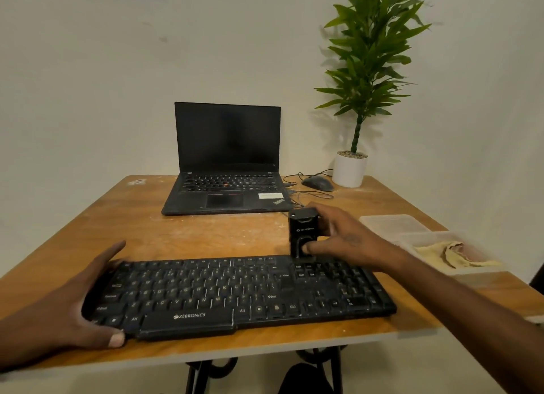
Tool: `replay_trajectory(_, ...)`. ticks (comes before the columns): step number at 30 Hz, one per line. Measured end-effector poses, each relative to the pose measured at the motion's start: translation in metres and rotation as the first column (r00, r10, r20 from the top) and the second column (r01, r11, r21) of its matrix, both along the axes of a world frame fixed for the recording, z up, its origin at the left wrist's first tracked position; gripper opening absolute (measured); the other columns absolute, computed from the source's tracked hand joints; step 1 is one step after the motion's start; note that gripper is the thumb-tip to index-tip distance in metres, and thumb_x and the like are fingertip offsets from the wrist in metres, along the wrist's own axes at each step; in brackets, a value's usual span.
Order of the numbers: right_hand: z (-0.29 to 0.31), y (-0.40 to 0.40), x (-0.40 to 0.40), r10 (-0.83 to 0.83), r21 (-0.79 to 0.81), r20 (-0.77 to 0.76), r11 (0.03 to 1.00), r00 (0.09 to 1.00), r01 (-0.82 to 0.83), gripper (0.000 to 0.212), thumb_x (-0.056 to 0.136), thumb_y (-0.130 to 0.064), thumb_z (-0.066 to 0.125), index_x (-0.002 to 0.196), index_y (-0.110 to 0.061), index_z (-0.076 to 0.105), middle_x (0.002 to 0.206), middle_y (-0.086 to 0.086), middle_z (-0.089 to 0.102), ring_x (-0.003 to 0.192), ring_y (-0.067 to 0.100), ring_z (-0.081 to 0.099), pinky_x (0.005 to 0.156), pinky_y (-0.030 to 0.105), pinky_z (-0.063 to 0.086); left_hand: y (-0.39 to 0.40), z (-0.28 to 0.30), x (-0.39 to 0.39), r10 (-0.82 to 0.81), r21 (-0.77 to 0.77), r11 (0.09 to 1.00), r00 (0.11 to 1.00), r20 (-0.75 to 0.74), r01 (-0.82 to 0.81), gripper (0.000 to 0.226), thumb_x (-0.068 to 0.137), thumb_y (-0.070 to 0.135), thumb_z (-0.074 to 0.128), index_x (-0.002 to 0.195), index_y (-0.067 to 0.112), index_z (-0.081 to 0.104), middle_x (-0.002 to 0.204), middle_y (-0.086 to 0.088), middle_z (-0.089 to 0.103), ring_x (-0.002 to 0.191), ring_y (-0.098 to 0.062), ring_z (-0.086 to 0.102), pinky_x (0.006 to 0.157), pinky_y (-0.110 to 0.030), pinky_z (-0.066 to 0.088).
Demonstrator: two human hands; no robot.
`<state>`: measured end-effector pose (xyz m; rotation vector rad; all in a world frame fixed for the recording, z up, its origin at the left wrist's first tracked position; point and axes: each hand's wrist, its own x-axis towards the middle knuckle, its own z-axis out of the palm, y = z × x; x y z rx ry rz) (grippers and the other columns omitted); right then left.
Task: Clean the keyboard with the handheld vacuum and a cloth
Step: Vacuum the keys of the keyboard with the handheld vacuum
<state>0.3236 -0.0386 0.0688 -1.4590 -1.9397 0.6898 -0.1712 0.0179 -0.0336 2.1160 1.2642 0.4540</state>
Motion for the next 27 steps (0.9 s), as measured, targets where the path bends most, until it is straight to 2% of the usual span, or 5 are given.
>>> replay_trajectory(6, 0.005, -0.02, 0.046, -0.105, -0.018, 0.031, 0.994, 0.994, 0.106, 0.054, 0.079, -0.034, 0.084, 0.126, -0.035, 0.058, 0.121, -0.012, 0.069, 0.115, 0.006, 0.063, 0.105, 0.051, 0.048, -0.027, 0.02, 0.024, 0.053, 0.028, 0.998, 0.998, 0.039, -0.054, 0.142, 0.03, 0.088, 0.087, 0.145, 0.08, 0.005, 0.162, 0.014, 0.035, 0.144, -0.016, 0.045, 0.118, -0.054, 0.041)
replay_trajectory(10, 0.0, -0.014, 0.025, -0.099, -0.016, 0.014, 0.995, 0.995, 0.099, 0.051, 0.081, -0.03, 0.081, 0.125, -0.041, 0.056, 0.122, -0.014, 0.067, 0.114, 0.0, 0.061, 0.1, 0.038, 0.048, -0.022, 0.023, 0.022, 0.062, -0.087, 0.995, 0.994, 0.095, -0.054, 0.154, 0.031, 0.061, 0.105, 0.148, 0.077, 0.006, 0.156, 0.01, 0.043, 0.133, -0.018, 0.055, 0.11, -0.048, 0.049)
replay_trajectory(17, -0.01, 0.015, -0.065, 0.075, 0.04, -0.008, 0.996, 0.997, -0.074, 0.053, 0.083, -0.011, 0.079, 0.129, -0.026, 0.057, 0.122, -0.008, 0.069, 0.116, 0.003, 0.063, 0.097, 0.029, 0.053, -0.028, 0.024, 0.021, 0.079, -0.11, 0.991, 0.993, 0.085, -0.069, 0.148, 0.038, 0.064, 0.103, 0.147, 0.078, 0.003, 0.157, 0.018, 0.037, 0.135, -0.011, 0.051, 0.112, -0.043, 0.047)
replay_trajectory(21, -0.004, 0.013, -0.064, 0.064, 0.028, -0.021, 0.998, 0.998, -0.064, 0.056, 0.085, -0.006, 0.077, 0.118, -0.044, 0.051, 0.115, -0.019, 0.064, 0.104, -0.018, 0.059, 0.081, 0.008, 0.049, -0.028, 0.021, 0.019, 0.061, -0.105, 0.993, 0.995, 0.084, -0.052, 0.149, 0.04, 0.067, 0.101, 0.148, 0.077, -0.001, 0.156, 0.022, 0.035, 0.135, -0.009, 0.051, 0.113, -0.04, 0.047)
replay_trajectory(27, -0.001, 0.003, -0.043, -0.001, 0.037, 0.003, 0.999, 1.0, 0.001, 0.054, 0.085, -0.013, 0.078, 0.123, -0.043, 0.052, 0.118, -0.019, 0.064, 0.103, -0.017, 0.059, 0.085, 0.015, 0.05, -0.033, 0.026, 0.024, 0.052, -0.082, 0.996, 0.996, 0.074, -0.045, 0.147, 0.042, 0.072, 0.098, 0.145, 0.079, -0.006, 0.156, 0.025, 0.031, 0.137, -0.004, 0.045, 0.115, -0.033, 0.043)
